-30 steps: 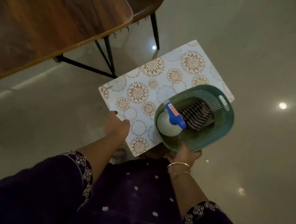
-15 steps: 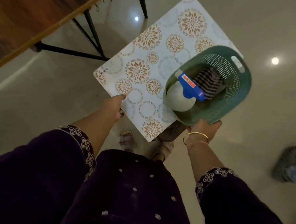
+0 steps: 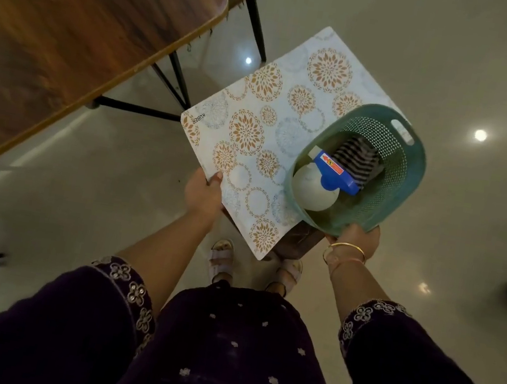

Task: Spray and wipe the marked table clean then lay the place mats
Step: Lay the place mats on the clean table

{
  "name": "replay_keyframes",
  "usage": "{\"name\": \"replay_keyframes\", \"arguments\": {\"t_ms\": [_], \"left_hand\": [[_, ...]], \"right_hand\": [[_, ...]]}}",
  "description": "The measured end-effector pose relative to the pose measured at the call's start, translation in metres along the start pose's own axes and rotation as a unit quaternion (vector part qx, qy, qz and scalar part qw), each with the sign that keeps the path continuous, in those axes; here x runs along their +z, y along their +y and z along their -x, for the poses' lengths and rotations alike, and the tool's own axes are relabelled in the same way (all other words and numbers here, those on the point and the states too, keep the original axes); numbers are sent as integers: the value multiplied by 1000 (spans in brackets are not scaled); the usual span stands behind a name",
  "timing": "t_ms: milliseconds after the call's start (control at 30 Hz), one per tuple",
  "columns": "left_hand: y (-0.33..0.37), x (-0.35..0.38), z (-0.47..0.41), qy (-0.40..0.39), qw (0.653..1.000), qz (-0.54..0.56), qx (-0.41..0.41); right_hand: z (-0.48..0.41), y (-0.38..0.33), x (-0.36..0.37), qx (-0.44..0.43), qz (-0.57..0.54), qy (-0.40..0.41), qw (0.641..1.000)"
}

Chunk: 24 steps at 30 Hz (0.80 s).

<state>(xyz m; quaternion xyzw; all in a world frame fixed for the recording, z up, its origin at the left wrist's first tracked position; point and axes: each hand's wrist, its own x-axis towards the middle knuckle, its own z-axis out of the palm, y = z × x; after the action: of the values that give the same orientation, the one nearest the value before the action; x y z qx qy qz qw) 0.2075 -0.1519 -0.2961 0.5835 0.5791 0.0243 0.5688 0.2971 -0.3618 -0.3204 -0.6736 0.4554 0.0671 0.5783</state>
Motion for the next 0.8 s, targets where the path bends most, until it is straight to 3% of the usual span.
{"name": "replay_keyframes", "arguments": {"t_ms": [167, 367, 533, 700, 800], "left_hand": [[13, -24, 24, 55, 991, -72, 101], [28, -51, 42, 104, 982, -85, 132], [32, -61, 57, 133, 981, -42, 135], [48, -74, 82, 156, 973, -32, 169], [71, -83, 106, 177, 961, -44, 207]], "right_hand": [[-2, 3, 0, -7, 27, 1, 1000], [14, -6, -2, -47, 58, -12, 997], [15, -8, -10, 30, 155, -150, 976], [21, -31, -11, 101, 157, -210, 960], [28, -49, -9, 127, 144, -206, 960]]}}
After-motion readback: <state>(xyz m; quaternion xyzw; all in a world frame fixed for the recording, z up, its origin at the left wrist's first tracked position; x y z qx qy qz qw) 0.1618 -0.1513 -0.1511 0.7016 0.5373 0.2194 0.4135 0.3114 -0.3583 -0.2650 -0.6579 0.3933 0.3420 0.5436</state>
